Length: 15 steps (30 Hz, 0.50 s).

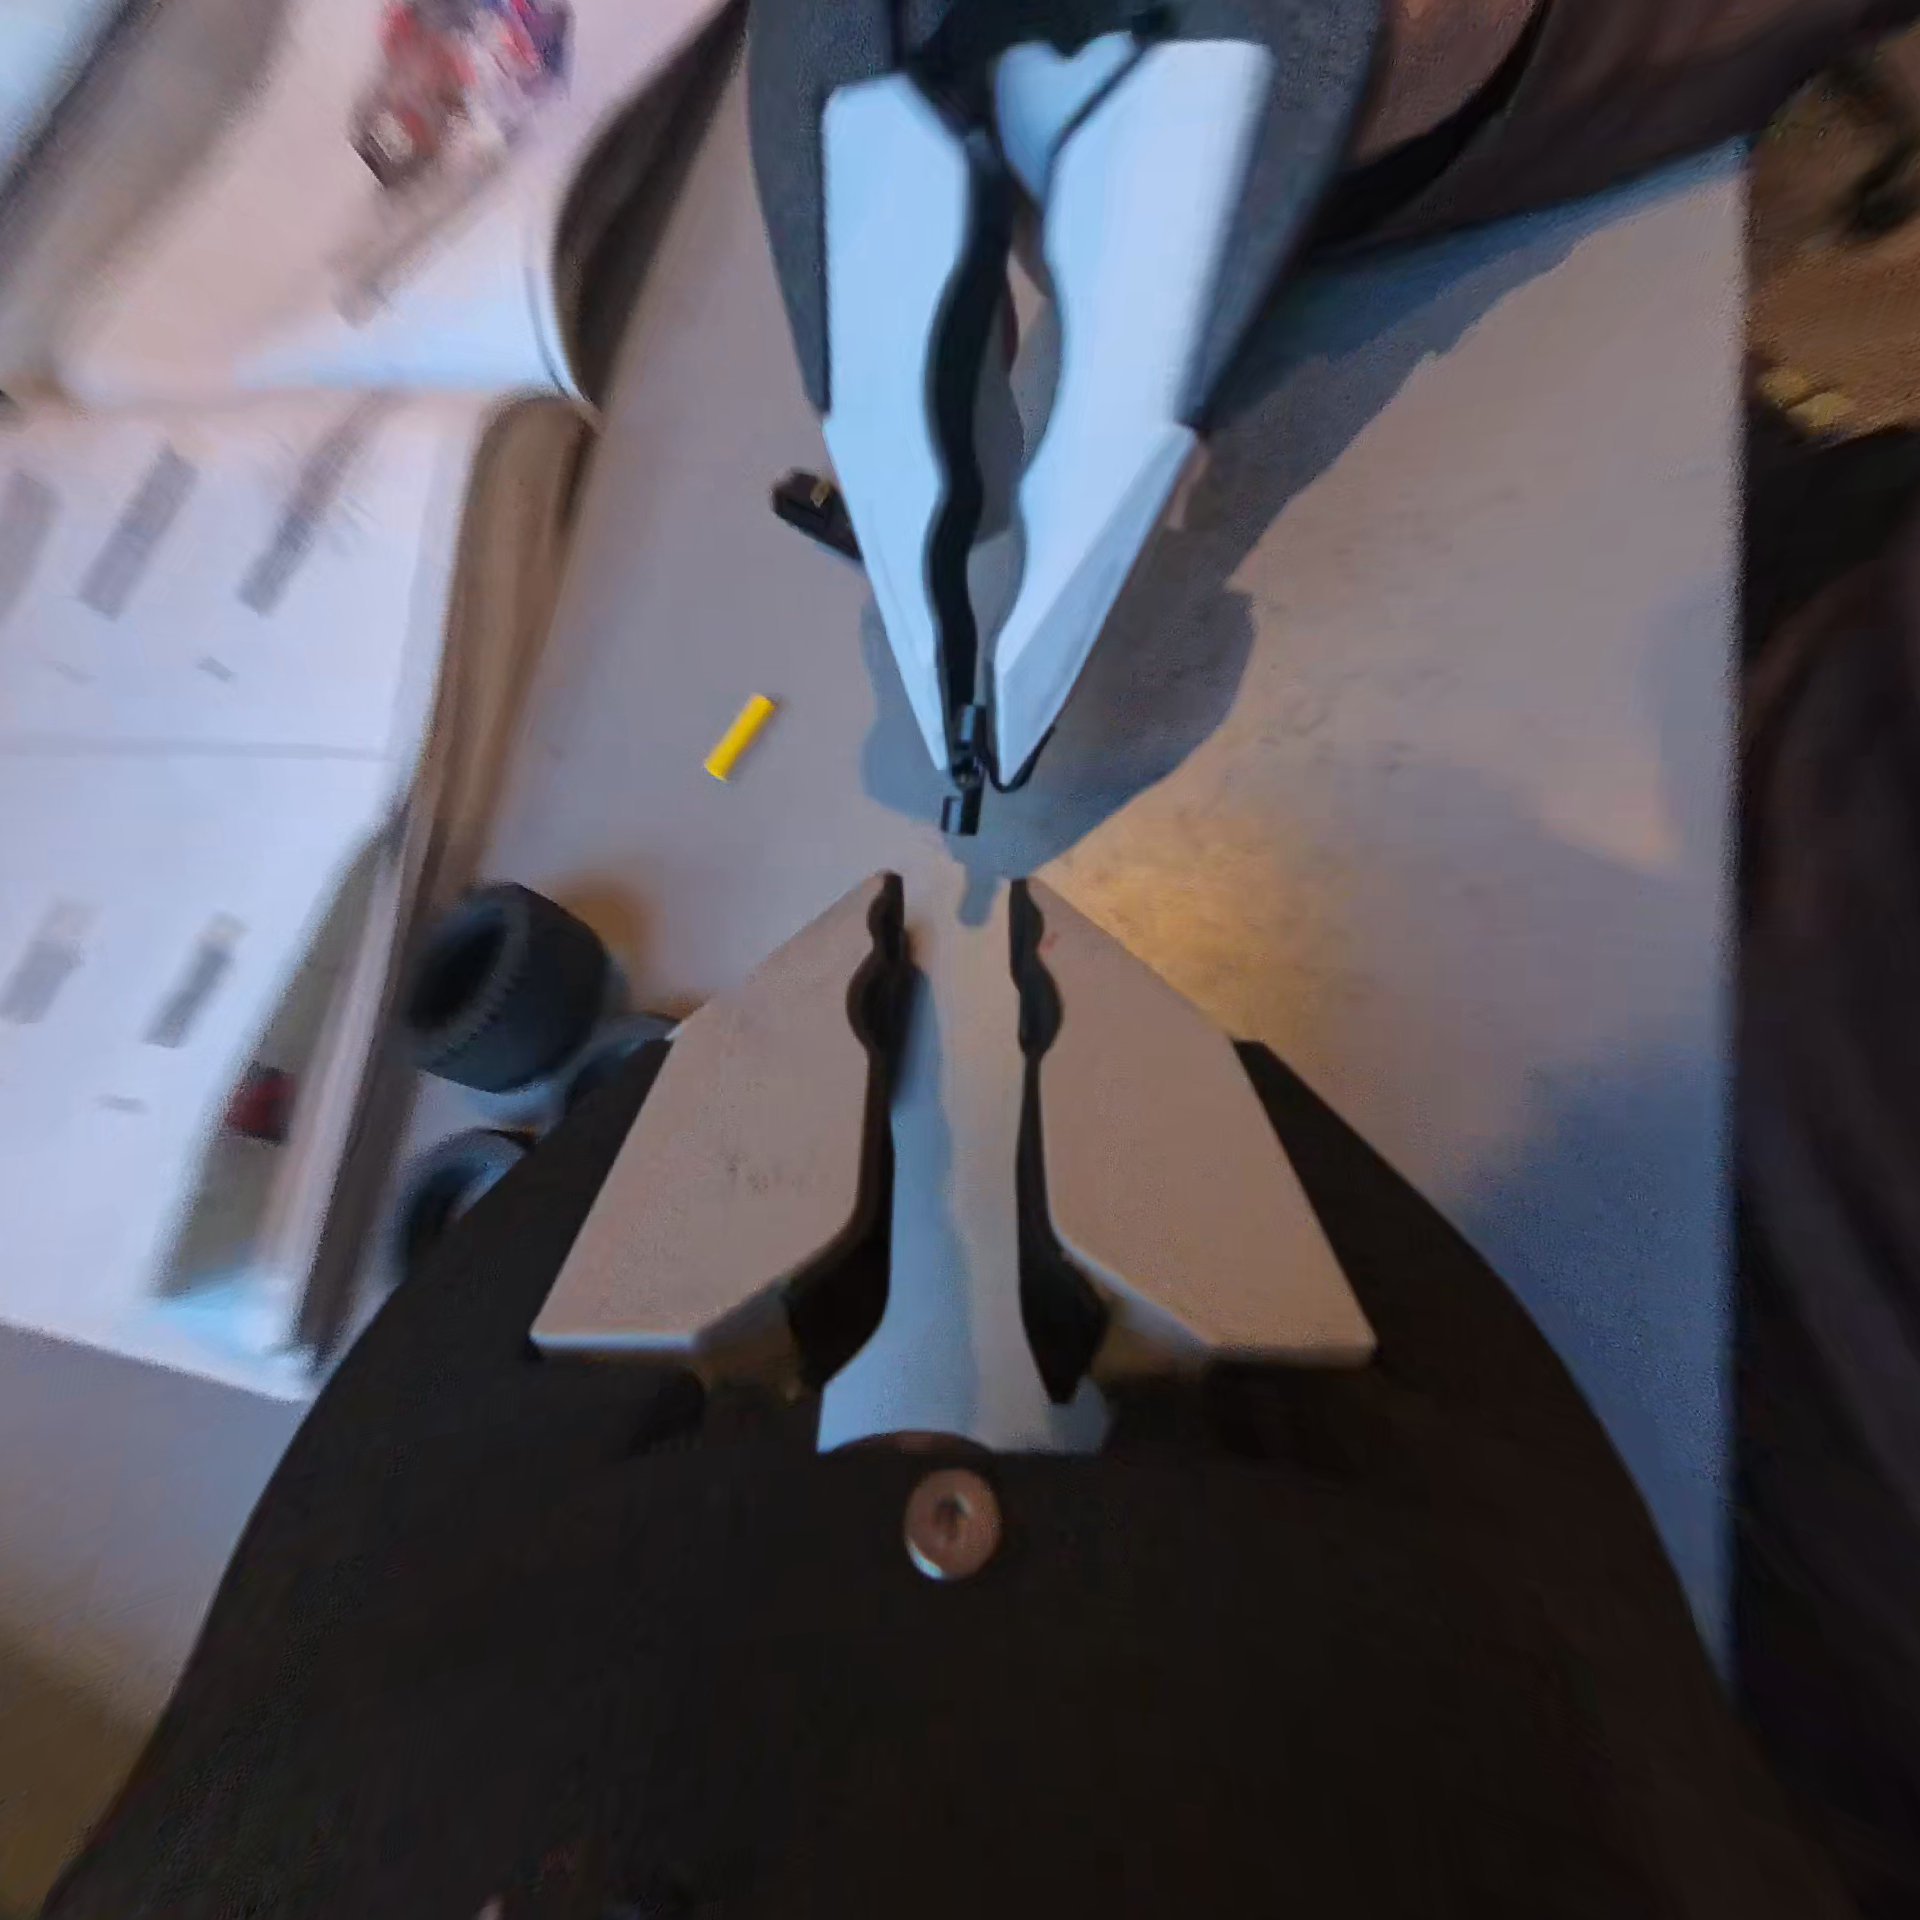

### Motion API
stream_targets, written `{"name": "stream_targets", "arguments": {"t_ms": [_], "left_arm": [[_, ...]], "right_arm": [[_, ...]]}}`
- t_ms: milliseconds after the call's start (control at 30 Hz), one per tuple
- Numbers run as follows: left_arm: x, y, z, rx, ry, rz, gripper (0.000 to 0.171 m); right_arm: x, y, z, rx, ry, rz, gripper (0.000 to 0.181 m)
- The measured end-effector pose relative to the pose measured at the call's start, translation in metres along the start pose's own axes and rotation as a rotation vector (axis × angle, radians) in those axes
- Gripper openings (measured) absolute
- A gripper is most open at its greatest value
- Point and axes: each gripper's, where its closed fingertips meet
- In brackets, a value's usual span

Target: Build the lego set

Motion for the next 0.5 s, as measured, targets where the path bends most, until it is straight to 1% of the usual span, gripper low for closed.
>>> {"name": "stream_targets", "arguments": {"t_ms": [67, 133, 233, 367, 500], "left_arm": [[-0.005, -0.003, 0.011, 0.036, 0.114, 0.157, 0.018], [-0.007, -0.004, 0.017, 0.055, 0.183, 0.246, 0.019], [-0.004, -0.003, 0.019, 0.066, 0.239, 0.265, 0.022], [-0.007, -0.007, 0.027, 0.097, 0.301, 0.344, 0.023], [-0.004, -0.001, 0.028, 0.079, 0.364, 0.372, 0.023]], "right_arm": [[-0.001, -0.004, 0.002, 0.040, 0.123, 0.134, 0.005], [-0.003, -0.010, 0.006, 0.087, 0.212, 0.247, 0.005], [-0.003, -0.016, 0.008, 0.127, 0.306, 0.368, 0.005], [-0.007, -0.018, 0.010, 0.147, 0.389, 0.496, 0.005], [-0.009, -0.022, 0.013, 0.179, 0.431, 0.576, 0.005]]}}
Point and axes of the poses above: each gripper's, where its closed fingertips meet, y out along the fingers, z out of its top, x = y × z across the jaws, and after that the axes turned 12 degrees about -x, right-handed
